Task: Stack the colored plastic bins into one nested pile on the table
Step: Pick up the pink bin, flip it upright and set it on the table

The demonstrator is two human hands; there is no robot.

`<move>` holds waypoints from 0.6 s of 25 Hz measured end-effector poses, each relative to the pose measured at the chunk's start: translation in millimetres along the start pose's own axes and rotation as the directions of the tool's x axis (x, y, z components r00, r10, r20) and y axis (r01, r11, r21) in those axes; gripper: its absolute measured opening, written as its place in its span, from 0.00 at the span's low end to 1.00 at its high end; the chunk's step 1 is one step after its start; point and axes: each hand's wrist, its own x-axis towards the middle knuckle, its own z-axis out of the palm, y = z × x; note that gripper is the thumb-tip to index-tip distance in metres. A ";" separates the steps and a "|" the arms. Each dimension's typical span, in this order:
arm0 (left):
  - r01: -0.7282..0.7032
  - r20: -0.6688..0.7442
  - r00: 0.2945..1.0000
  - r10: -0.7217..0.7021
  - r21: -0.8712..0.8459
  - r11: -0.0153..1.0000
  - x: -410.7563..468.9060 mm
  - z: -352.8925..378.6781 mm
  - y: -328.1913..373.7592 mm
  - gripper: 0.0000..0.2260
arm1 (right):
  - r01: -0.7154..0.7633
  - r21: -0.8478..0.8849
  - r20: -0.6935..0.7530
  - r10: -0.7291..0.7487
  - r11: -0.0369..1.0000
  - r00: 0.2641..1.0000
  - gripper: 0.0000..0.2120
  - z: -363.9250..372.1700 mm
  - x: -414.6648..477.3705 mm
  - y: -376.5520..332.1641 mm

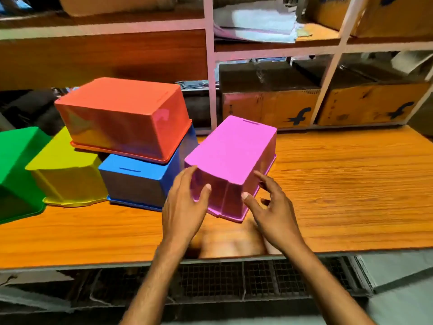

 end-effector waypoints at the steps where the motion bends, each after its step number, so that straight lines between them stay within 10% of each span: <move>1: -0.023 -0.019 1.000 0.022 -0.033 0.999 14.4 -0.7 -7.8 0.24 | 0.038 -0.037 -0.035 -0.039 0.999 0.999 0.27 9.2 9.4 -4.0; 15: 0.274 0.175 0.955 -0.241 -0.205 0.939 100.3 39.9 -48.3 0.25 | -0.198 -0.036 -0.102 0.194 0.980 0.976 0.28 51.8 66.2 10.9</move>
